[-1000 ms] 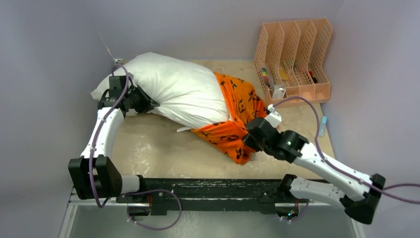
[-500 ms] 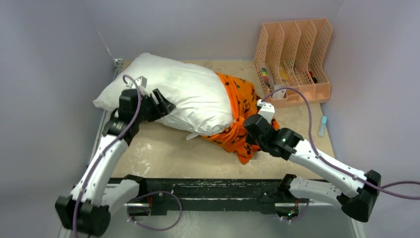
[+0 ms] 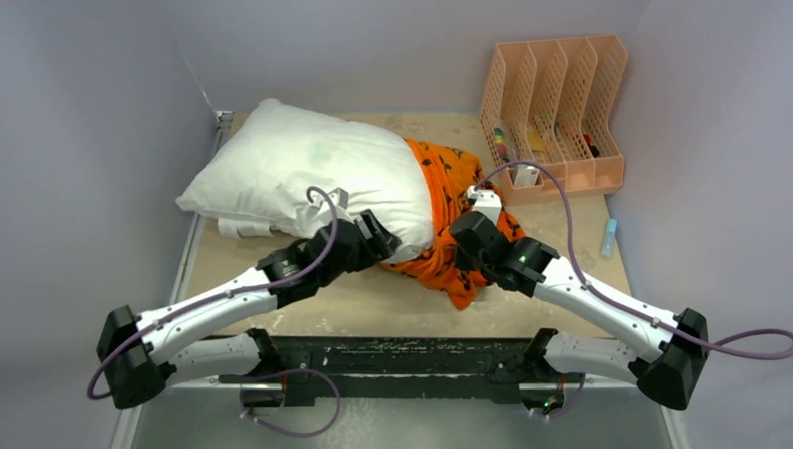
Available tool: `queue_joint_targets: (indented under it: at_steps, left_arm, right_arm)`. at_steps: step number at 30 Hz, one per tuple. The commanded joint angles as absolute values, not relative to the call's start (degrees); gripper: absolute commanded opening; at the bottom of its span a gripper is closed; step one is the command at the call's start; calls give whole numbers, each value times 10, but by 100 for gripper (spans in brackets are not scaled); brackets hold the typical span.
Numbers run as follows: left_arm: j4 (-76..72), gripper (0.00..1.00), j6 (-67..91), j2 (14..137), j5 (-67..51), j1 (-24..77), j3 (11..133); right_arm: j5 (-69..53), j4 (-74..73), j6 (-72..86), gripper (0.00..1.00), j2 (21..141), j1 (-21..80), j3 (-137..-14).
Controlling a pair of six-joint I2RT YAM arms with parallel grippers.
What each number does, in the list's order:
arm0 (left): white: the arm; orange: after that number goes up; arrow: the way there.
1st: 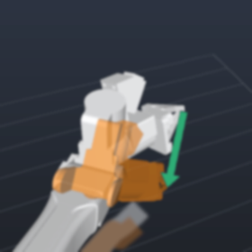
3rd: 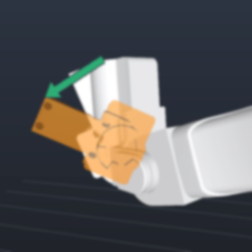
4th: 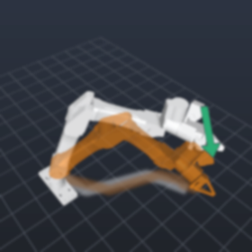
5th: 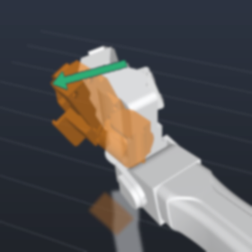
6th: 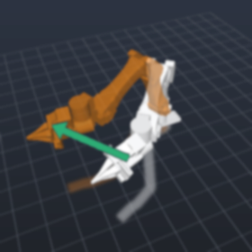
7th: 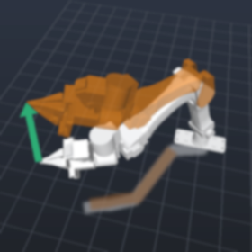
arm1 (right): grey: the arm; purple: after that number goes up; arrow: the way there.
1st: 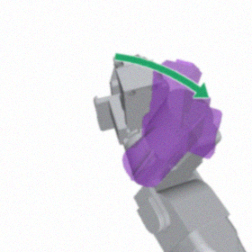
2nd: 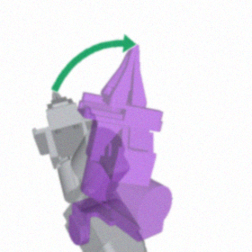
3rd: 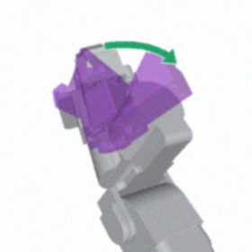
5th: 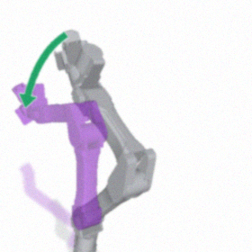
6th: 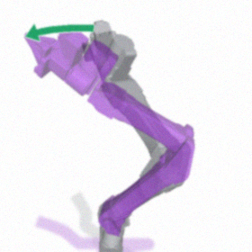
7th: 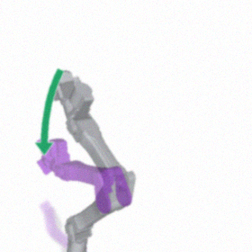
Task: Remove the pillowcase from the pillow
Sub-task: Remove the pillow from the pillowcase.
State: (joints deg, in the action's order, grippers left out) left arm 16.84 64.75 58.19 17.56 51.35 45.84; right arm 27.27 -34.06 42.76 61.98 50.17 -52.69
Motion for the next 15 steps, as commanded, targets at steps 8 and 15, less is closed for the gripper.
queue_joint_targets:
  at_steps: [8,15]
  left_arm:
    - [110,78,722,744,490,615,554]
    - [103,0,637,828,407,515,568]
  right_arm:
    - [271,-320,418,0,597,500,-542]
    - [285,-344,428,0,553,500,-521]
